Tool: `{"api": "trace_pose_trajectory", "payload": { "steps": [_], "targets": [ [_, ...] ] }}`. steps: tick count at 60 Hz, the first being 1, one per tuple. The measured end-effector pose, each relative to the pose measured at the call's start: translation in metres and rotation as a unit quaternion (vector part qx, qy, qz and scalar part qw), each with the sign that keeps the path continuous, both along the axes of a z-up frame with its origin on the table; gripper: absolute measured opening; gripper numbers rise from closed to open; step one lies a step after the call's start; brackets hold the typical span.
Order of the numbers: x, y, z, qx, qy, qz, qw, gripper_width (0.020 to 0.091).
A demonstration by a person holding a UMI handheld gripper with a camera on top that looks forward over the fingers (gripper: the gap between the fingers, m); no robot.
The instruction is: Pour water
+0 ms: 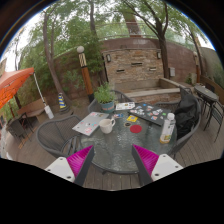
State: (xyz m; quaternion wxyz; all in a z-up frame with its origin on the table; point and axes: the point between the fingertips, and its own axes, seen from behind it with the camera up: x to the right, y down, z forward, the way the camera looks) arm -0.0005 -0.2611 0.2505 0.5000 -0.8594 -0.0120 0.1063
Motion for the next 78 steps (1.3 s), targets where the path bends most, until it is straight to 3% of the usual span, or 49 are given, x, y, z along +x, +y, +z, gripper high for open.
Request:
{"api": "trace_pose_trajectory", "payload": {
  "steps": [21, 24, 28, 44, 60, 69, 78],
  "targets": [
    [0.033, -0.006, -0.007, -0.011, -0.003, -0.062, 0.998, 0.0831],
    [0.0, -0.009, -0.011, -0.005, -0.008, -0.074, 0.997, 0.0829],
    [0.005, -0.005, -0.015, 0.001, -0.017, -0.082, 0.997, 0.0826],
    [0.143, 0.076, -0.071, 0.042, -0.054, -0.144, 0.987, 0.0817],
    [0.251, 0.183, -0.139, 0.078, -0.067, -0.18, 0.978, 0.0822],
    [0.278, 0.217, -0.158, 0.095, -0.069, -0.182, 0.976, 0.082],
    [0.285, 0.252, -0.167, 0.12, -0.058, -0.159, 0.978, 0.0822]
  ]
}}
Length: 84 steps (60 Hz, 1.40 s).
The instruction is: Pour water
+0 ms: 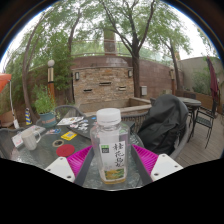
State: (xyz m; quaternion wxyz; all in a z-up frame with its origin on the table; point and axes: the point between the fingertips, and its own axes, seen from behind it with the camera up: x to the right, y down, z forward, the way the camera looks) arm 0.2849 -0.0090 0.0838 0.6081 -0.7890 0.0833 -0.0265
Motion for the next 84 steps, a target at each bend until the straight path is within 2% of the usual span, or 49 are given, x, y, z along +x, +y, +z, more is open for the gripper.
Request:
{"api": "trace_pose_trajectory", "payload": {
  "steps": [7, 8, 10, 15, 21, 27, 28, 31, 33, 34, 40, 45, 49, 51, 54, 56, 62, 73, 84],
  "targets": [
    [0.006, 0.019, 0.001, 0.027, -0.008, 0.002, 1.0, 0.0794],
    [0.006, 0.02, 0.0, 0.027, -0.01, 0.003, 1.0, 0.0759],
    [0.005, 0.023, -0.003, 0.026, -0.013, 0.006, 1.0, 0.0638],
    [0.011, 0.028, -0.002, 0.04, -0.034, -0.022, 0.998, 0.0635],
    [0.006, 0.03, -0.002, 0.046, -0.055, -0.035, 0.997, 0.0609],
    [0.008, 0.028, -0.004, 0.033, -0.058, -0.059, 0.996, 0.056],
    [0.006, 0.029, -0.004, 0.028, -0.059, -0.061, 0.996, 0.0535],
    [-0.001, 0.032, -0.008, 0.01, -0.058, -0.058, 0.997, 0.0489],
    [-0.007, 0.032, -0.007, -0.005, -0.052, -0.058, 0.997, 0.049],
    [-0.01, 0.031, -0.005, -0.011, -0.051, -0.057, 0.997, 0.0459],
    [-0.04, 0.033, 0.021, -0.025, -0.106, -0.05, 0.993, 0.046],
    [-0.075, 0.038, 0.06, -0.029, -0.151, -0.041, 0.987, 0.046],
    [-0.111, 0.047, 0.08, -0.043, -0.216, -0.052, 0.974, 0.0459],
    [-0.125, 0.05, 0.098, -0.056, -0.257, -0.041, 0.964, 0.0459],
    [-0.156, 0.062, 0.101, -0.074, -0.331, -0.035, 0.94, 0.0458],
    [-0.175, 0.067, 0.106, -0.099, -0.375, -0.017, 0.921, 0.0458],
    [-0.224, 0.096, 0.088, -0.147, -0.518, 0.024, 0.842, 0.0457],
    [-0.276, 0.132, 0.065, -0.195, -0.758, 0.117, 0.611, 0.0455],
    [-0.302, 0.153, 0.081, -0.198, -0.879, 0.147, 0.408, 0.0457]
  ]
}}
